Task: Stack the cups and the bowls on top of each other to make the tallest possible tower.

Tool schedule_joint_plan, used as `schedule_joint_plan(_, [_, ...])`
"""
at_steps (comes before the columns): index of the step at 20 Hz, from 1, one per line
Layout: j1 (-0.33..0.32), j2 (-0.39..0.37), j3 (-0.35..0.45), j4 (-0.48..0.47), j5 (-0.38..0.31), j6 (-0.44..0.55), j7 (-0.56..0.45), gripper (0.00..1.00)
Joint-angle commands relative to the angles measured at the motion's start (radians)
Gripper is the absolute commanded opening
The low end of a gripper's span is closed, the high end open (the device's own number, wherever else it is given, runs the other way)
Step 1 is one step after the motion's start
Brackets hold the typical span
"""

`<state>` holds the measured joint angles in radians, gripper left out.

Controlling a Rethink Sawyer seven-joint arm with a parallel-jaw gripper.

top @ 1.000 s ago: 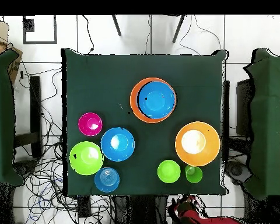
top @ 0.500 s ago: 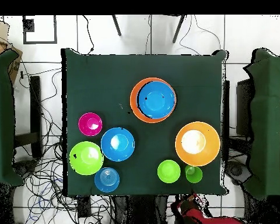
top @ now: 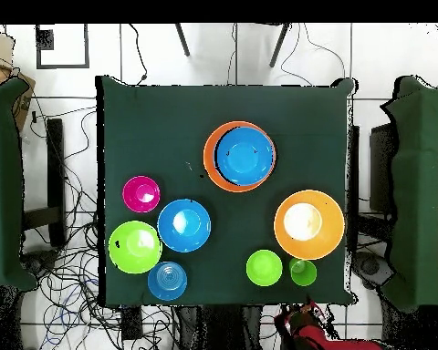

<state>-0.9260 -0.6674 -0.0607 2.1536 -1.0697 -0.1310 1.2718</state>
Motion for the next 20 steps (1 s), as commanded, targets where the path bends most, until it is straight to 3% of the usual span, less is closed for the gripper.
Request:
schedule_joint_plan(1, [0.019,0.066,0.108,-0.111,-0.060,-0.002,0.089,1.00])
schedule_joint_plan(11, [0.076,0.115,0.058,-0.149,-0.037,-0.051,0.101,1.00])
schedule_joint_plan(20, [0.097,0.130,0.062,-0.160,-0.022,-0.073,0.114,1.00])
